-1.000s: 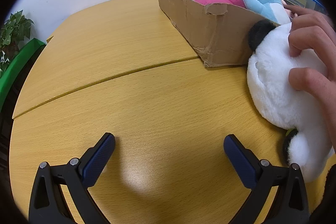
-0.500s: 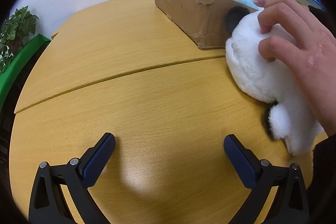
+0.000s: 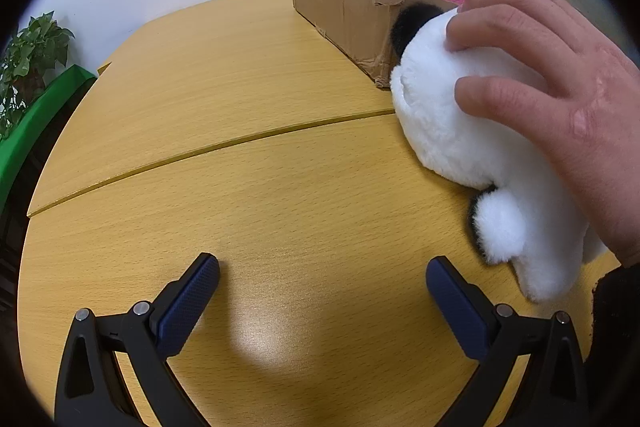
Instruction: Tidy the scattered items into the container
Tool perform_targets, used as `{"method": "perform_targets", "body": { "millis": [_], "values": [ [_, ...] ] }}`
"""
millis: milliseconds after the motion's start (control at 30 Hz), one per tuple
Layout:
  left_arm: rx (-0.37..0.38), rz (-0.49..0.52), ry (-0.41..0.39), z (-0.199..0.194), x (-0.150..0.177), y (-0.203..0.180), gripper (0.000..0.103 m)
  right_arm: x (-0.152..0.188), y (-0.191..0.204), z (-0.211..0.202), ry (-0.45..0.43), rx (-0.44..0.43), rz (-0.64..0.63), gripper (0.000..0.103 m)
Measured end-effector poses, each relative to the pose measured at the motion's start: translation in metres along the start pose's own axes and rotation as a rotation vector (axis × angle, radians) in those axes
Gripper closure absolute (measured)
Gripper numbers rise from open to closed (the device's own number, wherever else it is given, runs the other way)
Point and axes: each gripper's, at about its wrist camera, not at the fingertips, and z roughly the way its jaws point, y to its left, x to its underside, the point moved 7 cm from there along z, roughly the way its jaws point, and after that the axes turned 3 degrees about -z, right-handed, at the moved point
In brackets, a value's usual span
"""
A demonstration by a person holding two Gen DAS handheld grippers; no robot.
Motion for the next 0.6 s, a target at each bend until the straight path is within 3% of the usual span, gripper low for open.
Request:
{"method": "perform_targets", "body": {
  "millis": [600],
  "values": [
    [-0.001, 0.000, 0.000, -0.0081, 0.0066, -0.0047, 0.000, 0.0015, 0.0016, -0.0017, -0.001, 0.000, 0.000, 0.000]
  ]
}}
